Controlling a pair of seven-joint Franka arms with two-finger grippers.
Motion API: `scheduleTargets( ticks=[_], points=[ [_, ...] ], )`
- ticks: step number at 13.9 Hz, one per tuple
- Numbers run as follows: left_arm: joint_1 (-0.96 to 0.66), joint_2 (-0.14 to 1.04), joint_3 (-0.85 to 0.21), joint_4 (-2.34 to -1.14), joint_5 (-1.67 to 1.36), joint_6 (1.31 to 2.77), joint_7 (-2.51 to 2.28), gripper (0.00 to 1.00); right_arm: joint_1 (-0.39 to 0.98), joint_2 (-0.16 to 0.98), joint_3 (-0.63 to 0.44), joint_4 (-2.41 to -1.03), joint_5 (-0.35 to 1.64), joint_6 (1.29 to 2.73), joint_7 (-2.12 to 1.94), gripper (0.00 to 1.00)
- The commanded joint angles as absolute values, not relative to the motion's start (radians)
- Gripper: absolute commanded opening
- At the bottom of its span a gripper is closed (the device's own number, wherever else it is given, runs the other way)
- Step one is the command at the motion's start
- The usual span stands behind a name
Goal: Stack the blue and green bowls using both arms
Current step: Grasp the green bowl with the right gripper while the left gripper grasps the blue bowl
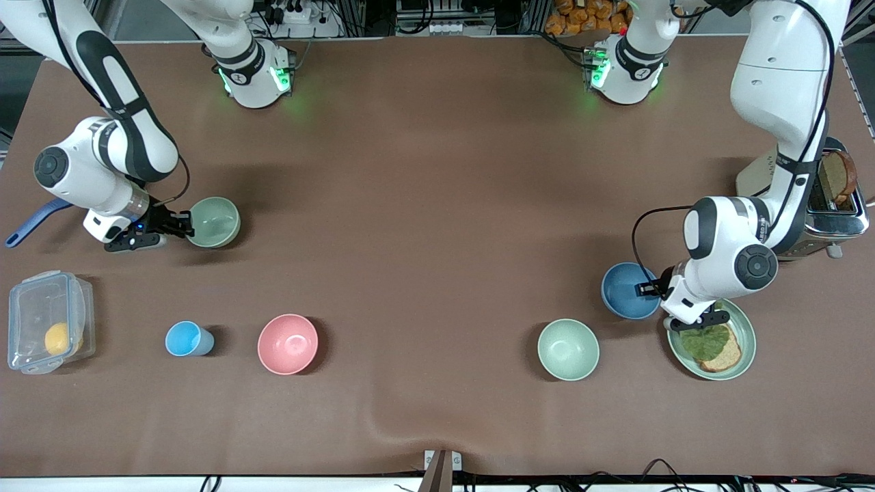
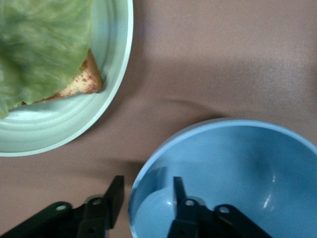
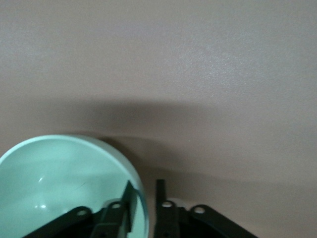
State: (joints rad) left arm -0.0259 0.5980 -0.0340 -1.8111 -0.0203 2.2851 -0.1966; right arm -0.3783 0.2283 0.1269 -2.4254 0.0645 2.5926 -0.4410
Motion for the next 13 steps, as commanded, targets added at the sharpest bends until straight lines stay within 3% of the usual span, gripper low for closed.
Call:
scheduleTargets(
  ticks=[1, 3, 7, 13],
  points=[
    [-0.028, 0.598, -0.034, -1.801, -0.011, 2.284, -0.212, 0.0, -0.391, 0.222, 0.143, -2.434, 0.087, 2.592, -0.454, 0.0],
    [-0.028, 0.597, -0.034, -1.801, -0.011, 2.281, -0.21, 0.0, -0.391, 0.219, 0.147, -2.43, 0.097, 2.583, -0.453, 0.0],
    [-0.028, 0.597, -0.034, -1.801, -0.011, 2.279, -0.207, 0.0, -0.377, 0.177, 0.153, -2.372, 0.219, 2.4, -0.443, 0.0],
    [-0.028, 0.597, -0.034, -1.799, -0.011, 2.279, -0.207, 0.0, -0.224, 0.123, 0.153, -2.37, 0.268, 2.39, -0.223, 0.0]
  ],
)
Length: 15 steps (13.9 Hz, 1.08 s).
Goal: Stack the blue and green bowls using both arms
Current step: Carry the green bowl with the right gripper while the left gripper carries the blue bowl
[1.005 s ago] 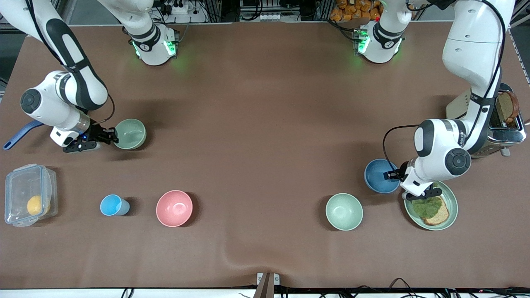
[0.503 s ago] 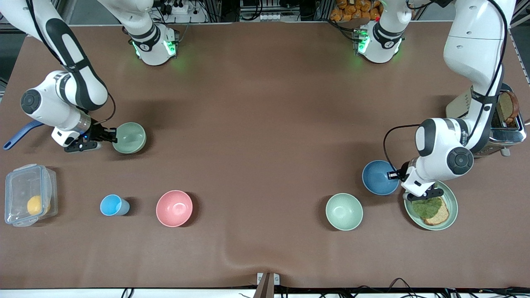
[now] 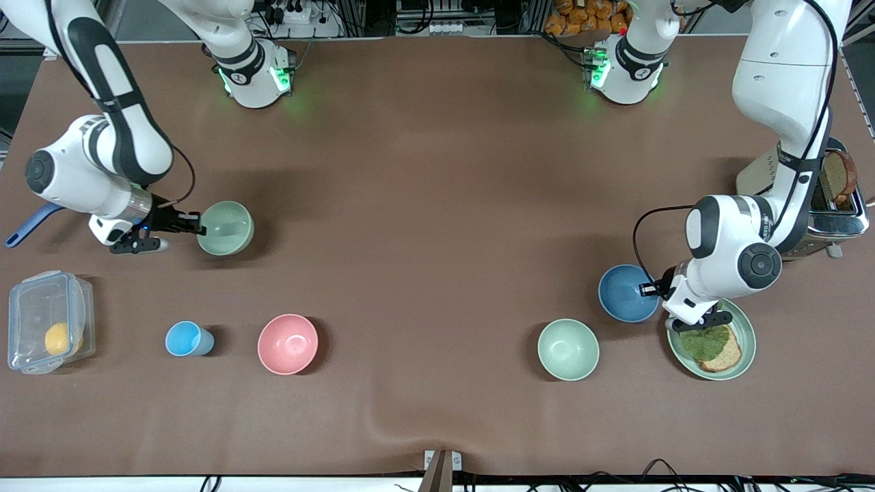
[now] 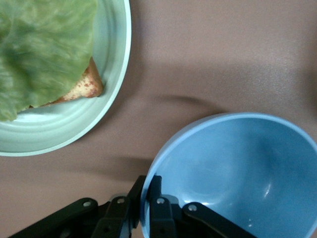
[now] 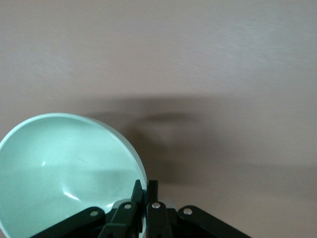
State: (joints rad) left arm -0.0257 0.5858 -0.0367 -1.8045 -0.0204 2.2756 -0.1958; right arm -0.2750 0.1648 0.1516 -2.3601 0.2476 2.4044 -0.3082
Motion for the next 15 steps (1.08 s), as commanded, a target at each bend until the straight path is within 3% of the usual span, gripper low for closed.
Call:
scheduleTargets(
  ticks=[1, 11, 15],
  points=[
    [-0.026, 0.595, -0.034, -1.798, -0.011, 2.279, -0.206, 0.0, -0.191, 0.118, 0.155, -2.37, 0.268, 2.39, -0.177, 0.0],
    [-0.012, 0.508, -0.037, -1.804, -0.049, 2.279, -0.206, 0.0, 0.222, 0.1, 0.152, -2.303, 0.27, 2.421, 0.503, 0.0],
    [-0.012, 0.456, -0.037, -1.85, -0.139, 2.281, -0.21, 0.0, 0.421, 0.161, 0.15, -2.295, 0.27, 2.563, 0.775, 0.0]
  ],
)
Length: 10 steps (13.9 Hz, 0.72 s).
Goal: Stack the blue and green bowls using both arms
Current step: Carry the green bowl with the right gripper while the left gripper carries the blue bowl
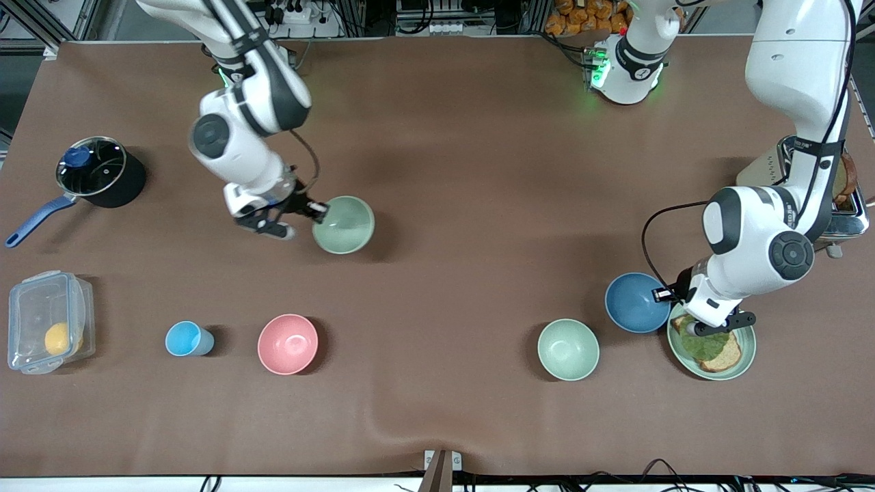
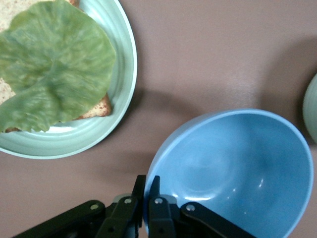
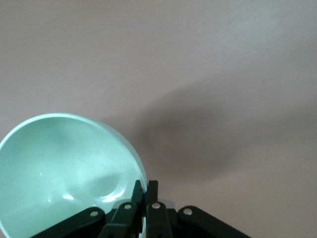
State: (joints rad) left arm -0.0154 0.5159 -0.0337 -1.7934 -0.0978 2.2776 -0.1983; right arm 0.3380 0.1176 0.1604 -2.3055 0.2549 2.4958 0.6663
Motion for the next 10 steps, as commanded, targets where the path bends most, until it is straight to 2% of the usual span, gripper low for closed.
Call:
scheduleTargets(
  ticks=[1, 6, 10],
  points=[
    [-0.014, 0.44, -0.037, -1.867, -0.156, 2.281, -0.21, 0.0, 0.454, 0.184, 0.15, -2.29, 0.268, 2.612, 0.84, 0.0],
    [-0.015, 0.371, -0.067, -1.945, -0.215, 2.292, -0.213, 0.0, 0.6, 0.316, 0.143, -2.178, 0.256, 2.648, 1.037, 0.0],
    [-0.015, 0.298, -0.115, -2.017, -0.233, 2.292, -0.232, 0.0, 0.633, 0.368, 0.143, -2.174, 0.256, 2.701, 1.074, 0.0]
  ],
)
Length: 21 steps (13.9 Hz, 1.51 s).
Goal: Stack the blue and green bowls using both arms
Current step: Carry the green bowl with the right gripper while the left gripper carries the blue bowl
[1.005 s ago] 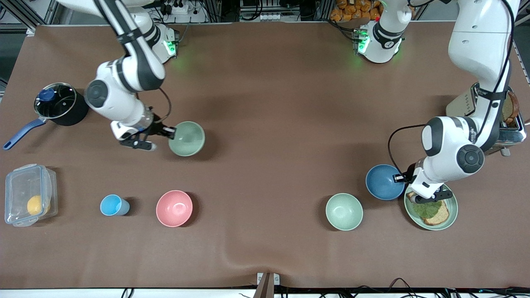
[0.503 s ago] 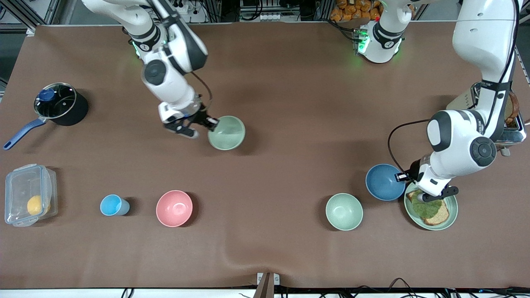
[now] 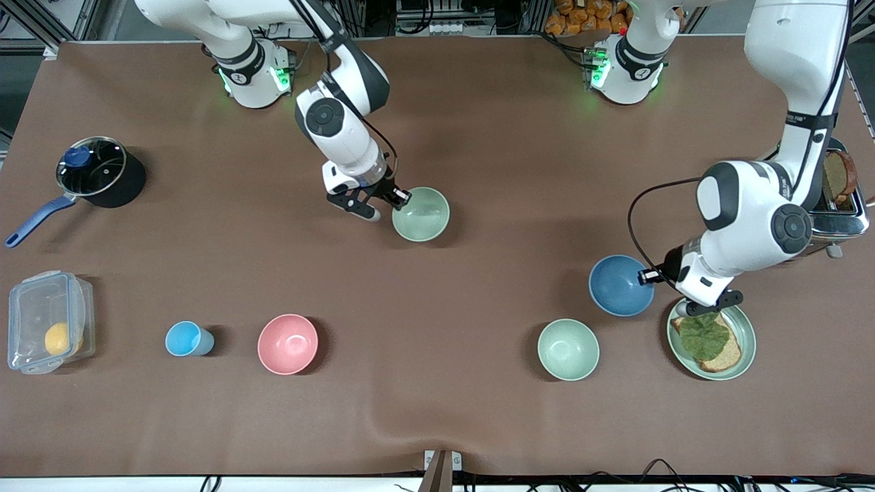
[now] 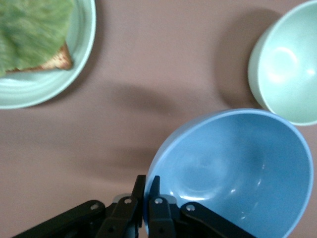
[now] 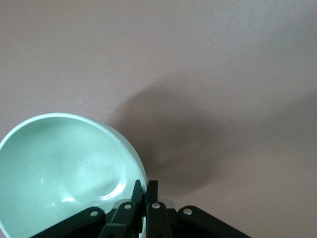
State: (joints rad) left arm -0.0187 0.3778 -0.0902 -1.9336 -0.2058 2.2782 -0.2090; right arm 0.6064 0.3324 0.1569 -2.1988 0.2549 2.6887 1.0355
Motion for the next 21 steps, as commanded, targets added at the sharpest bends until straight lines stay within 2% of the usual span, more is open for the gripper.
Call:
scheduleTargets(
  ticks=[1, 6, 7, 8, 10, 11, 18, 21],
  points=[
    [-0.015, 0.282, -0.127, -2.034, -0.233, 2.292, -0.236, 0.0, 0.653, 0.377, 0.14, -2.174, 0.256, 2.709, 1.086, 0.0],
    [-0.015, 0.194, -0.208, -2.112, -0.233, 2.292, -0.279, 0.0, 0.673, 0.394, 0.14, -2.174, 0.256, 2.718, 1.111, 0.0],
    [-0.015, 0.175, -0.233, -2.132, -0.233, 2.292, -0.302, 0.0, 0.672, 0.396, 0.138, -2.174, 0.256, 2.718, 1.111, 0.17],
    [-0.015, 0.164, -0.262, -2.14, -0.233, 2.292, -0.334, 0.0, 0.672, 0.405, 0.138, -2.174, 0.256, 2.718, 1.114, 0.69],
    [-0.018, 0.166, -0.307, -2.14, -0.233, 2.292, -0.394, 0.0, 0.672, 0.416, 0.138, -2.171, 0.256, 2.718, 1.133, 0.95],
    [-0.021, 0.167, -0.319, -2.14, -0.233, 2.292, -0.408, 0.0, 0.67, 0.416, 0.138, -2.161, 0.256, 2.718, 1.15, 1.0],
    [-0.029, 0.187, -0.416, -2.138, -0.232, 2.29, -0.501, 0.0, 0.612, 0.419, 0.141, -2.079, 0.271, 2.64, 1.389, 1.0],
    [-0.087, 0.207, -0.43, -2.132, -0.229, 2.29, -0.558, 0.0, 0.583, 0.437, 0.144, -2.074, 0.299, 2.612, 1.424, 1.0]
  ],
)
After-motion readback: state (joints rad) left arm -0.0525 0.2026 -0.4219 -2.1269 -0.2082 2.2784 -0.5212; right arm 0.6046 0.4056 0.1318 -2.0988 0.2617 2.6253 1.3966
